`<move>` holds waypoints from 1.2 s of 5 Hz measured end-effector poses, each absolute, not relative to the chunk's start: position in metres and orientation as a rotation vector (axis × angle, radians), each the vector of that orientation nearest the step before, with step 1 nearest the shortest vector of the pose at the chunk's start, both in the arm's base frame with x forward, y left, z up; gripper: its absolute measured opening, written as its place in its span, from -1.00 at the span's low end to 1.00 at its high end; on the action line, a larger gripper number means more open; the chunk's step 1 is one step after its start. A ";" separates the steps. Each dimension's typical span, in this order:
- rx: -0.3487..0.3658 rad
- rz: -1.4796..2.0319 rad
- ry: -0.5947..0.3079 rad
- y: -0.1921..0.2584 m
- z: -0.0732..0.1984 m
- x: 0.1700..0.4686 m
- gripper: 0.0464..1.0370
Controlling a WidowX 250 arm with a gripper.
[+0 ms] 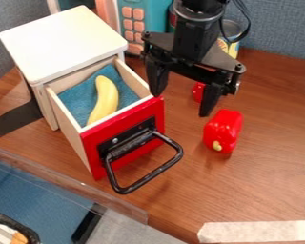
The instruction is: Close the drawer
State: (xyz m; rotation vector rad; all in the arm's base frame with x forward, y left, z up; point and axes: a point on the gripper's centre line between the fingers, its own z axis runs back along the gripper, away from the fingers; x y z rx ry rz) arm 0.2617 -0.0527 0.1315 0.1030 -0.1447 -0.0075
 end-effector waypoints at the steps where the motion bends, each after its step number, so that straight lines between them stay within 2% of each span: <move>1: 0.110 -0.002 -0.119 -0.052 0.124 0.260 0.93; 4: 0.113 -0.039 -0.092 -0.071 0.106 0.244 0.93; 6: 0.131 -0.095 -0.053 -0.090 0.081 0.229 0.93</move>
